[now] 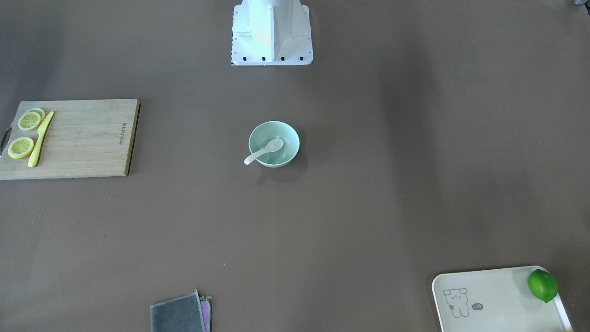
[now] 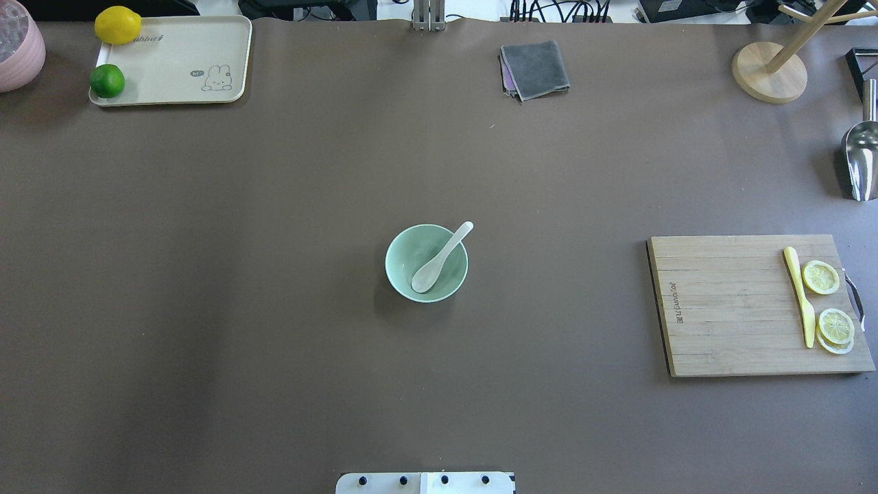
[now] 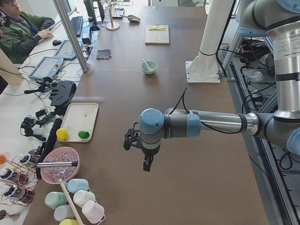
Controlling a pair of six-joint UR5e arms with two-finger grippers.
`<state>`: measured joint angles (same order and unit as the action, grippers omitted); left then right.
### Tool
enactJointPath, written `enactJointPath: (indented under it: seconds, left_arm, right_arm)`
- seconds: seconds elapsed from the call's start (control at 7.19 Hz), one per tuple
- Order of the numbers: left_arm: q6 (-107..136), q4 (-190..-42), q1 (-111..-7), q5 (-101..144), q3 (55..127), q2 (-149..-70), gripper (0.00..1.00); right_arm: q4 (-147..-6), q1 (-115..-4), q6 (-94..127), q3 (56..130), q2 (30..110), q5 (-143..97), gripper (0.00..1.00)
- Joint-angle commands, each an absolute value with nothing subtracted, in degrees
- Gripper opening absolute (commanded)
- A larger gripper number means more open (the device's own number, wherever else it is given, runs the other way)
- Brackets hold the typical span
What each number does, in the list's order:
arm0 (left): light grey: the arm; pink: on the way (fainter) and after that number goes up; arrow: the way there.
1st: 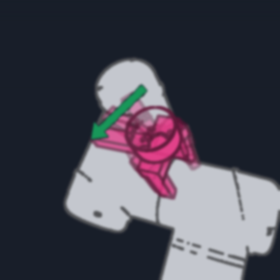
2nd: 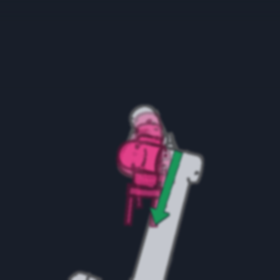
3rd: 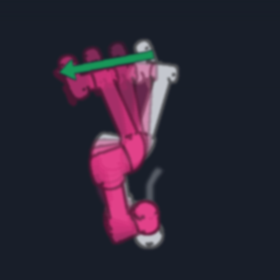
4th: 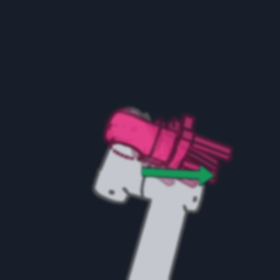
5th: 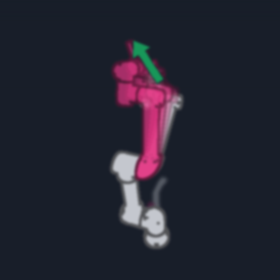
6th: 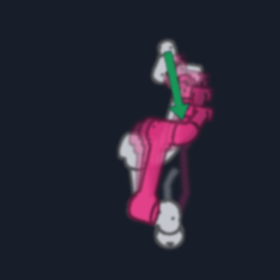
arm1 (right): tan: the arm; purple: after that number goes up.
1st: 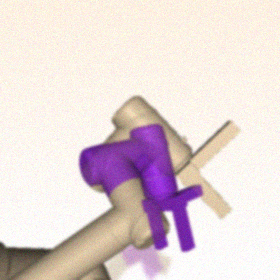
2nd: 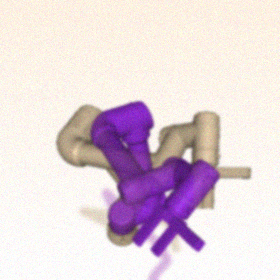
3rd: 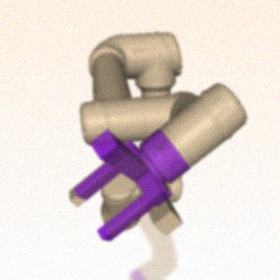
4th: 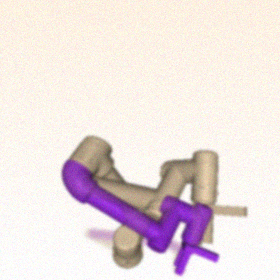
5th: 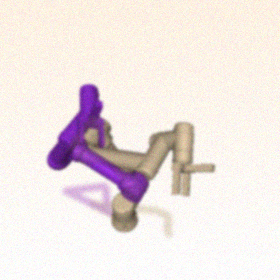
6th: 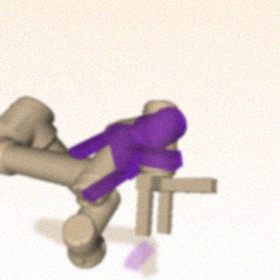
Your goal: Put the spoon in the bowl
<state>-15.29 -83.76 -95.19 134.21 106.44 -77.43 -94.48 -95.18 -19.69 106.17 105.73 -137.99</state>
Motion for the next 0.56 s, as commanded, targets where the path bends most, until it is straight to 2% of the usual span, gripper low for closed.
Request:
enactJointPath:
  seconds: [0.0, 0.42]
  left_arm:
    - [-15.3, -83.8, -95.2, 134.2, 106.4, -77.4, 0.99]
    - [-15.3, -83.8, -95.2, 134.2, 106.4, -77.4, 0.99]
  right_arm:
    - [-94.5, -95.1, -19.7, 106.2, 105.7, -138.0, 1.00]
    - [-94.5, -94.7, -19.7, 106.1, 105.7, -138.0, 1.00]
